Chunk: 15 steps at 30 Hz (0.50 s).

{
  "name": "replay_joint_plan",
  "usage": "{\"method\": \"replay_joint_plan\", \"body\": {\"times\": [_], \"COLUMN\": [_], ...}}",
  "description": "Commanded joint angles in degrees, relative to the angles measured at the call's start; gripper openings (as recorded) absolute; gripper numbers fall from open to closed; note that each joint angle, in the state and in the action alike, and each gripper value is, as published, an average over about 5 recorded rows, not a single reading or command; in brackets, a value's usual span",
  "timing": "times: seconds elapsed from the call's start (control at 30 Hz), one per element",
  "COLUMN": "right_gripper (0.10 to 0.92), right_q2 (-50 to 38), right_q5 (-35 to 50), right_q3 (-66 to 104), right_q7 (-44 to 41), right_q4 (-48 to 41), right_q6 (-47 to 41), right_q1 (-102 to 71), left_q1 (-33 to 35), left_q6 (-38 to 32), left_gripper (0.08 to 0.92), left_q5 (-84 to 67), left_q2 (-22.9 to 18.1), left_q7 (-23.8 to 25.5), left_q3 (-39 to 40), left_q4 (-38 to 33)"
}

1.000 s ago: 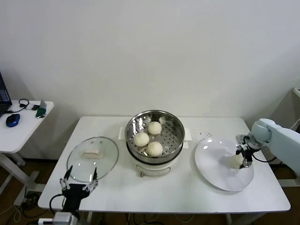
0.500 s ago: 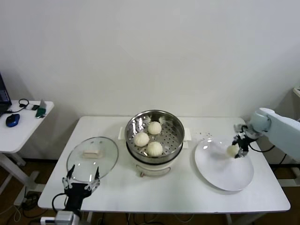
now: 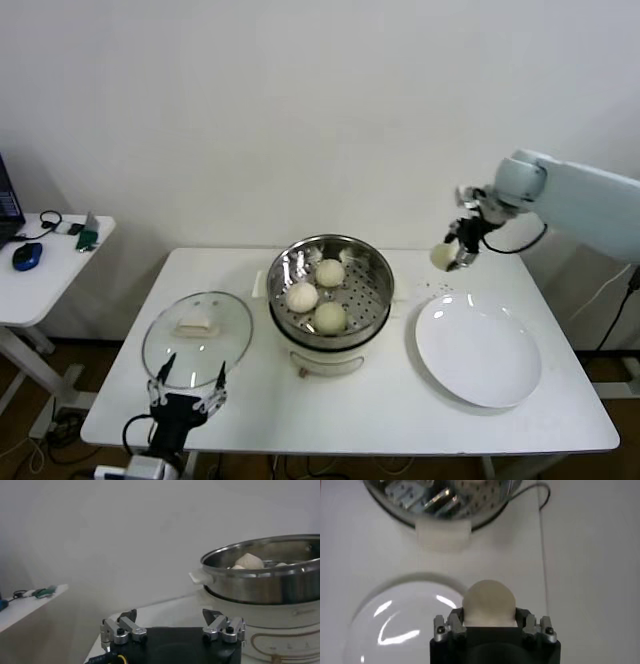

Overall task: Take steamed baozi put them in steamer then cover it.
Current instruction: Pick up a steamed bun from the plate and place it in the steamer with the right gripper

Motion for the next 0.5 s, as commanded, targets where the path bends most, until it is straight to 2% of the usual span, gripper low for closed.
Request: {"method": "replay_joint_plan", "body": {"times": [0.03, 0.23, 0.5], "right_gripper": [0.662, 0.662, 0.662], "right_q2": [14.27, 19.82, 23.40], "right_q5": [20.94, 22.73, 21.04], "right_q3": [-11.97, -13.42, -13.83], "right_q7": [4.09, 6.55, 8.97], "right_q4": [4.76, 6.16, 6.16], "right_q6": [-4.22, -5.44, -6.91], "right_q1": [12.31, 10.70, 5.17], "left_q1": [0.02, -1.48, -4.25], "left_q6": [-0.38, 0.82, 2.25], "left_gripper": [0.823, 0.823, 0.823], "left_q5": [0.87, 0.78, 0.75], "left_q2": [0.64, 1.33, 2.47], "left_q7": [1.21, 1.62, 1.92], "left_q3": [-0.23, 0.05, -0.26], "left_q4": [-0.47, -0.21, 0.49]}}
